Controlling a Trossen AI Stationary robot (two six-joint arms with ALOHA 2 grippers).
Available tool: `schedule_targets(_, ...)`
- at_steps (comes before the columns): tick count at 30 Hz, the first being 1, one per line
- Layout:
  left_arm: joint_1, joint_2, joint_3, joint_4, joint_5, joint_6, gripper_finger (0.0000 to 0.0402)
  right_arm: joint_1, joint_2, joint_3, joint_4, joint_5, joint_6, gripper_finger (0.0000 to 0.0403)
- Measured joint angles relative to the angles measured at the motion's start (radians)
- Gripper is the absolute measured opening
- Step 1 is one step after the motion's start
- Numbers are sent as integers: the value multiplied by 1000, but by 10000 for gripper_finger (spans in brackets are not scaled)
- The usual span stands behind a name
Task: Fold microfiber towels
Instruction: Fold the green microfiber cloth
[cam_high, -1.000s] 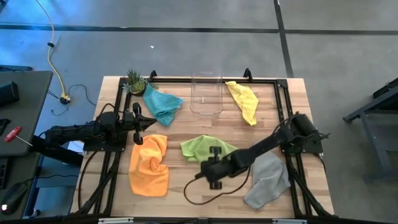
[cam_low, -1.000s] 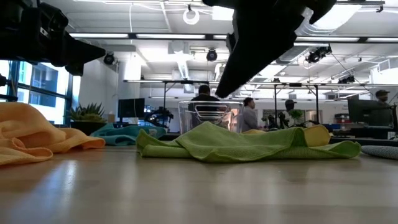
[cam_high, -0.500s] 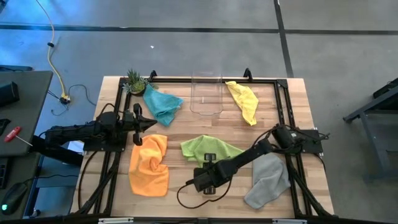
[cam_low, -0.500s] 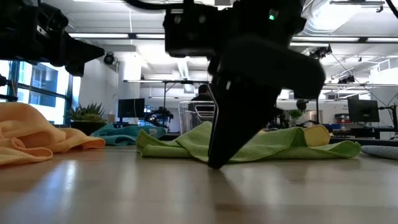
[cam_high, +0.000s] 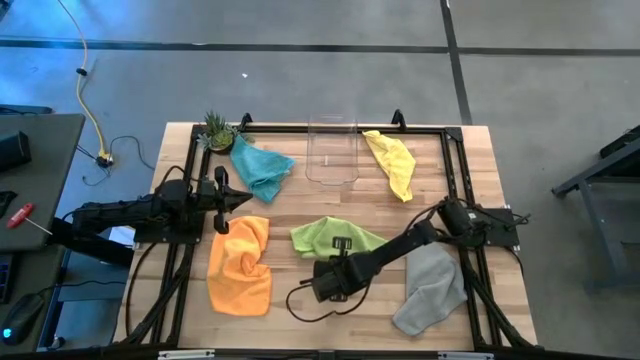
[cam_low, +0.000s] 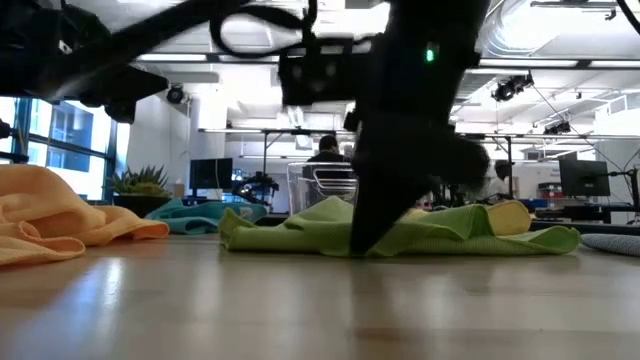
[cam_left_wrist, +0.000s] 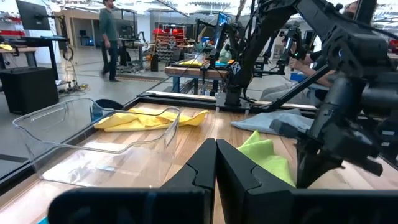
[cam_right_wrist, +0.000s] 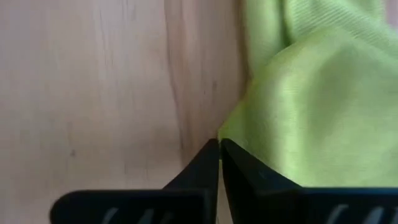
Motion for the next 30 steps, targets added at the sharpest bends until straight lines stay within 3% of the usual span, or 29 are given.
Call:
schedule_targets(18, -11, 0, 0, 8, 82, 0, 0, 1, -272, 2, -52, 28, 94, 1)
schedule_targets(24, -61, 0, 0, 13, 112, 0, 3, 0, -330, 2, -58, 57, 120, 0)
schedule_targets(30, -136, 70, 0, 15, 111, 0, 34, -10, -354, 2, -86, 69, 124, 0)
